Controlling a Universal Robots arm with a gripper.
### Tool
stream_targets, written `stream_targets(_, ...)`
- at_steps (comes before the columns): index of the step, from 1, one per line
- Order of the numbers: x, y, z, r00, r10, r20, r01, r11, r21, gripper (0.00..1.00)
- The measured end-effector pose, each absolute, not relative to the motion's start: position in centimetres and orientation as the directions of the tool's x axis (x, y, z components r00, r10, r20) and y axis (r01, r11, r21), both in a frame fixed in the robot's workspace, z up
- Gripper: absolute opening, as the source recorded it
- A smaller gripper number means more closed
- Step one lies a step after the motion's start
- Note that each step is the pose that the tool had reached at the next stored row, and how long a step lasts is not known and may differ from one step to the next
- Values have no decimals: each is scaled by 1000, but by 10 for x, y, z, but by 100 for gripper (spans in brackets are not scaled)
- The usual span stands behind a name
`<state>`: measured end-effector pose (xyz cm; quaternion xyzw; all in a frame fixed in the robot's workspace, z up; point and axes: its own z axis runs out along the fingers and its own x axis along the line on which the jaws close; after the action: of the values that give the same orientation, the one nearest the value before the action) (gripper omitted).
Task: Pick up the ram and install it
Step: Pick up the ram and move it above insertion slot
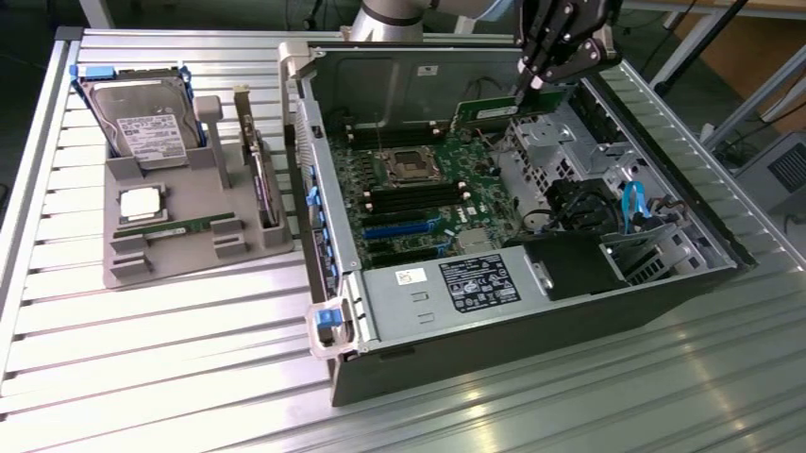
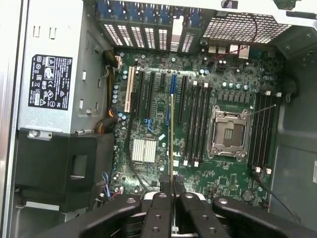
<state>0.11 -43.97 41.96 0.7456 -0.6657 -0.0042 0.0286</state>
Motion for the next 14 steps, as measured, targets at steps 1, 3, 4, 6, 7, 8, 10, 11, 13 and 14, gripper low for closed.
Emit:
stream_targets(1,4,-440,420,114,-993,32,-993,-112,48,12)
stream_targets(3,12,-440,420,114,-993,32,-993,-112,48,12)
stream_targets(4,17,-440,420,114,-993,32,-993,-112,48,12)
stream_targets(6,19,-437,420,114,-993,32,-993,-112,48,12)
stream_targets(7,19,-432,420,114,-993,32,-993,-112,48,12)
stream_targets(8,19,-421,419,114,-993,31,-993,-112,48,12)
stream_targets(10,19,-415,419,114,-994,5,-993,-113,45,12)
stream_targets(11,19,-415,420,113,-992,-62,-993,-116,38,12)
stream_targets(13,19,-415,420,113,-988,-103,-993,-117,33,12)
stream_targets(14,19,-415,420,113,-988,-103,-993,-117,33,12)
